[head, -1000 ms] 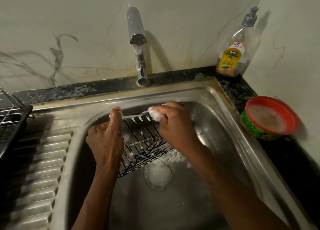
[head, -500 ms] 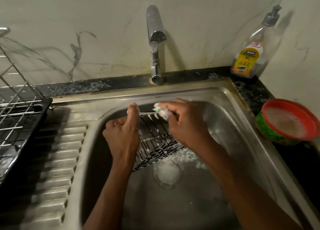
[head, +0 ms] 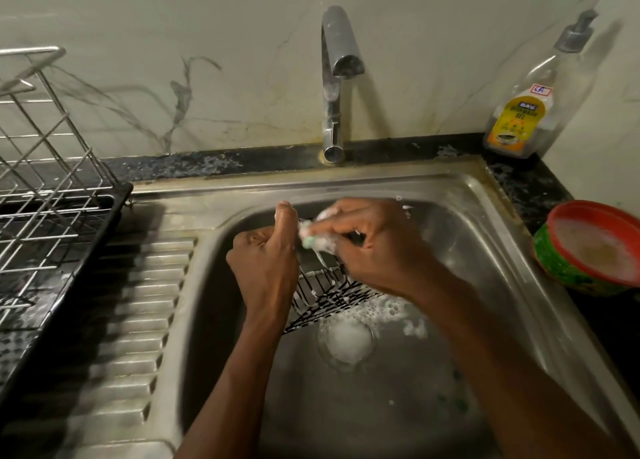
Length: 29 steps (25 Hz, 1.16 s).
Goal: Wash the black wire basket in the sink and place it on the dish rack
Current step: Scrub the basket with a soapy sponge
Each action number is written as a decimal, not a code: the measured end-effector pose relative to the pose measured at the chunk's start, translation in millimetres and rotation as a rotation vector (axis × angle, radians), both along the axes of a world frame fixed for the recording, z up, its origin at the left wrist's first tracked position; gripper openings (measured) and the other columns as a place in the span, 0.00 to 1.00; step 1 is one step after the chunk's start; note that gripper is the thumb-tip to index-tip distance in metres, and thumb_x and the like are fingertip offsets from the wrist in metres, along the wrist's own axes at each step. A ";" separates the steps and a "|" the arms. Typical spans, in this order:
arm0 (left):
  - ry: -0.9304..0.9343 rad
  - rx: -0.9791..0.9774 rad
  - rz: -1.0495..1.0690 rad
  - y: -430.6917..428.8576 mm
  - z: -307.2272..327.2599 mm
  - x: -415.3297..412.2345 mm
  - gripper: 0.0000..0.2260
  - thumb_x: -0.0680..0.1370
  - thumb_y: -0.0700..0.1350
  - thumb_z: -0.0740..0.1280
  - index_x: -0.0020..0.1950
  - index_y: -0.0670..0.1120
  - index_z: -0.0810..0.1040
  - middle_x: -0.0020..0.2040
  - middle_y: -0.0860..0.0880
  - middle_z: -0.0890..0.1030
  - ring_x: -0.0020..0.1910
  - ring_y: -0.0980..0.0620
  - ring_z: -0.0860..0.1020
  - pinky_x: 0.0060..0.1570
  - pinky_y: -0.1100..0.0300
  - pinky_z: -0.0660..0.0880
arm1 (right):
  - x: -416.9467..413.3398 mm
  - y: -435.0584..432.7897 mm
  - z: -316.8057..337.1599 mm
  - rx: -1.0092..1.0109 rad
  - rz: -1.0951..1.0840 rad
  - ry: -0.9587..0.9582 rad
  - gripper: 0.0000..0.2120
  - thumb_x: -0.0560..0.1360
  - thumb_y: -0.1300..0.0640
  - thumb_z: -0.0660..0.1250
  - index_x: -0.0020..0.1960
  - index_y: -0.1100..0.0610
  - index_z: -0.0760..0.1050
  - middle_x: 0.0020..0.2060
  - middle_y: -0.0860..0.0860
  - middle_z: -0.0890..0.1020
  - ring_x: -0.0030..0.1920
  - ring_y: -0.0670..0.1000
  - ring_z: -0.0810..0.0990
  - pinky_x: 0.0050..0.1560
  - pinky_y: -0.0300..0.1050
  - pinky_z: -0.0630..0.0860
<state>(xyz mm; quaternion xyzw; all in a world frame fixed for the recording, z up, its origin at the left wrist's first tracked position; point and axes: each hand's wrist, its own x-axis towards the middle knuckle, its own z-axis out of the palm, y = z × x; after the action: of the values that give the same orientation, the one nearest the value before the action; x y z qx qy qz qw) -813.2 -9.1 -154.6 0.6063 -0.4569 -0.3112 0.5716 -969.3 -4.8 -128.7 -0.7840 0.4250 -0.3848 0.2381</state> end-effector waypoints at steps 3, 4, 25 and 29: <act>0.048 0.036 0.015 -4.3 -3.7 4.6 0.29 0.77 0.62 0.67 0.31 0.37 0.74 0.26 0.40 0.72 0.26 0.49 0.67 0.29 0.50 0.69 | 1.8 -0.7 -4.3 0.060 0.021 -0.047 0.10 0.75 0.63 0.72 0.56 0.57 0.85 0.45 0.49 0.85 0.40 0.49 0.82 0.37 0.41 0.80; 0.041 0.053 0.031 -6.2 -5.0 6.0 0.31 0.76 0.64 0.67 0.30 0.37 0.72 0.26 0.41 0.69 0.26 0.49 0.65 0.30 0.49 0.68 | -8.5 1.6 -2.6 0.162 0.113 -0.045 0.09 0.76 0.61 0.73 0.56 0.56 0.85 0.45 0.49 0.85 0.41 0.52 0.83 0.37 0.50 0.82; -0.012 0.020 0.024 -0.3 -0.6 -2.1 0.29 0.80 0.58 0.67 0.31 0.35 0.68 0.25 0.48 0.66 0.26 0.50 0.62 0.30 0.57 0.63 | -27.8 5.2 -12.4 0.049 -0.174 -0.085 0.13 0.73 0.71 0.71 0.45 0.54 0.85 0.41 0.41 0.83 0.37 0.41 0.82 0.33 0.33 0.77; 0.001 0.027 0.028 -0.3 3.2 -2.1 0.27 0.80 0.56 0.68 0.26 0.45 0.65 0.23 0.53 0.63 0.25 0.53 0.60 0.27 0.59 0.60 | -19.0 4.9 -16.2 0.077 -0.185 -0.017 0.22 0.75 0.66 0.72 0.61 0.43 0.80 0.44 0.44 0.81 0.39 0.46 0.81 0.36 0.48 0.83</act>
<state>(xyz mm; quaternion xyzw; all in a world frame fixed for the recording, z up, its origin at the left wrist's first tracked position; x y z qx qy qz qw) -815.3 -9.4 -151.5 0.6202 -0.4440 -0.3095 0.5678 -988.3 0.1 -144.9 -0.7284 0.5079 -0.3953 0.2351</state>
